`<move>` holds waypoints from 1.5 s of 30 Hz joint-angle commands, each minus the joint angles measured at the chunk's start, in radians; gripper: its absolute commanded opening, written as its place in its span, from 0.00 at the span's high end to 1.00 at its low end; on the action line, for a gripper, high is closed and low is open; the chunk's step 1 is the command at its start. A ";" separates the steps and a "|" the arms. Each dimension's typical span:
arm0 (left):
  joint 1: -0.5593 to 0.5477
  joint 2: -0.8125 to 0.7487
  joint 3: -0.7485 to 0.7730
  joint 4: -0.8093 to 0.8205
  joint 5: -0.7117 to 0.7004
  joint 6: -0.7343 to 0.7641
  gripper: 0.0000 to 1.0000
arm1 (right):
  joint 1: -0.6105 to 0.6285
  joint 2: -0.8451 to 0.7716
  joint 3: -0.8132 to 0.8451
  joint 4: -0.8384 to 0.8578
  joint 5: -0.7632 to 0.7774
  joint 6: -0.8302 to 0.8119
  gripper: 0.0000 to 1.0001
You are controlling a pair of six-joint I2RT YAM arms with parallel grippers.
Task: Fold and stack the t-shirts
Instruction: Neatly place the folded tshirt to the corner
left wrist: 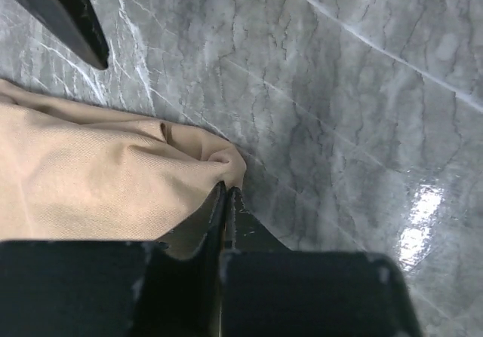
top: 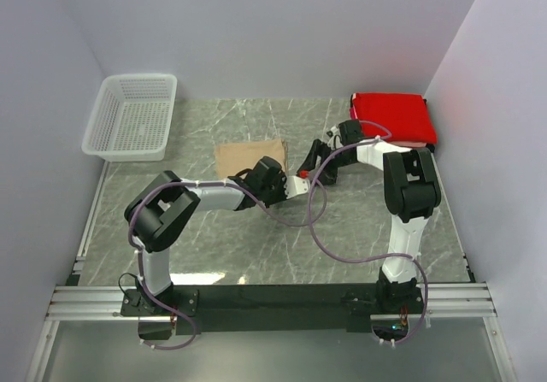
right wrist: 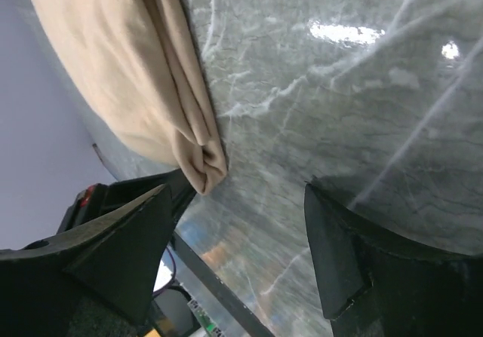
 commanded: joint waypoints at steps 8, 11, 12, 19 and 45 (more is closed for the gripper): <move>0.058 -0.111 0.090 -0.057 0.157 -0.167 0.99 | 0.018 0.015 -0.071 0.357 -0.064 0.253 0.22; 0.077 -0.131 0.107 -0.056 0.191 -0.210 0.99 | 0.041 0.025 -0.077 0.418 -0.060 0.316 0.19; 0.080 -0.134 0.110 -0.051 0.200 -0.220 0.99 | 0.049 0.024 -0.085 0.443 -0.060 0.336 0.19; 0.095 -0.131 0.137 -0.068 0.234 -0.242 0.99 | 0.100 0.039 -0.114 0.646 -0.009 0.527 0.15; 0.139 -0.067 0.216 -0.086 0.286 -0.302 0.99 | 0.175 0.240 0.111 0.595 0.289 0.517 0.70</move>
